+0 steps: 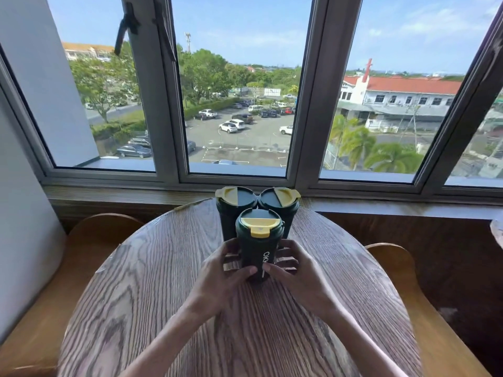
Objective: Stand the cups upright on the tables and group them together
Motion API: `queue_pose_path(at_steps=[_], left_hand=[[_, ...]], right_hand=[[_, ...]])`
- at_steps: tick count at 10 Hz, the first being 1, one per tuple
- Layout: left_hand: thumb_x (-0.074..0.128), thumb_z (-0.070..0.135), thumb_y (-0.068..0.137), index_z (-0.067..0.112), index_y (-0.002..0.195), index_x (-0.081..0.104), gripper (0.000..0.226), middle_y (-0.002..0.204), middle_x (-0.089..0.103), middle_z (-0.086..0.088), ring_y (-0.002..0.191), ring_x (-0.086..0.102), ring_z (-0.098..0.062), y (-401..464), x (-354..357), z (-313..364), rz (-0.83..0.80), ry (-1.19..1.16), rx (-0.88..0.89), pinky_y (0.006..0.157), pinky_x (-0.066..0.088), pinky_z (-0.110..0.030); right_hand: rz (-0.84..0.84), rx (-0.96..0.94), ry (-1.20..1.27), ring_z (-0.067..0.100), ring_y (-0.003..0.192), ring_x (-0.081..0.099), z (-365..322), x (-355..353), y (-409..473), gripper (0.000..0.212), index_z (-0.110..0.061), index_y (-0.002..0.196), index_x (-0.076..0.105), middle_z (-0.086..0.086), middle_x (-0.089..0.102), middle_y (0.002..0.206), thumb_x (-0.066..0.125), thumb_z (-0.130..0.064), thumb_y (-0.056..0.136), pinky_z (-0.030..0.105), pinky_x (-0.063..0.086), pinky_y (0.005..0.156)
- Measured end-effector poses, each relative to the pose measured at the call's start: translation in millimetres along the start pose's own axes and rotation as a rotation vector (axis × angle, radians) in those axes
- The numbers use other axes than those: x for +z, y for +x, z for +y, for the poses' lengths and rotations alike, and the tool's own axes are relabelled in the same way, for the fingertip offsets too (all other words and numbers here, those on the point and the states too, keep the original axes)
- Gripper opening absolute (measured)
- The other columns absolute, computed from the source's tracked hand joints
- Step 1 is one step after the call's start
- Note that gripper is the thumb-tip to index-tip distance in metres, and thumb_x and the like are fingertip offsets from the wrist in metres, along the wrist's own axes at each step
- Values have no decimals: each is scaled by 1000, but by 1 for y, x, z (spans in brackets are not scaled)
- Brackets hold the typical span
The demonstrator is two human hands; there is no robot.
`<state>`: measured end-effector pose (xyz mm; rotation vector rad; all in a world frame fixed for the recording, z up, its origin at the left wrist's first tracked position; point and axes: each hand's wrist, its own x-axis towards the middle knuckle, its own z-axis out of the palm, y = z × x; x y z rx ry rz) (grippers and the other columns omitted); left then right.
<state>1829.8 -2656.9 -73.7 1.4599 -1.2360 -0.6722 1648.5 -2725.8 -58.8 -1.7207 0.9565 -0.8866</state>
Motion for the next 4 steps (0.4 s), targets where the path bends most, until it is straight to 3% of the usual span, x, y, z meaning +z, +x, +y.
queue_pose_path(at_steps=[1,3,4], left_hand=[[82,21,72,29,121,58,55,110,70,8,103,67,-4,1,1,1,-2,-12,-3,83,60,-28],[82,28,72,49,114,51,57,117,67,8,108,66,-7,-4,-1,8,-37,13,-2,88,59,-30],[79,58,61,48,132,36,83,133,54,15,113,61,-1,-23,-9,11,-129,115,-37,99,53,-30]], right_hand=[[4,-6,-4,16,84,70,1,0,1,40,-27,112,60,-2,73,99,80,-21,77,32,60,77],[-34,-9,-20,8,89,70,-2,-1,-2,51,-38,116,55,-6,71,102,82,-27,74,32,60,82],[-93,-10,-58,5,94,69,-8,-16,-17,54,-52,116,51,-13,67,107,81,-39,73,33,59,85]])
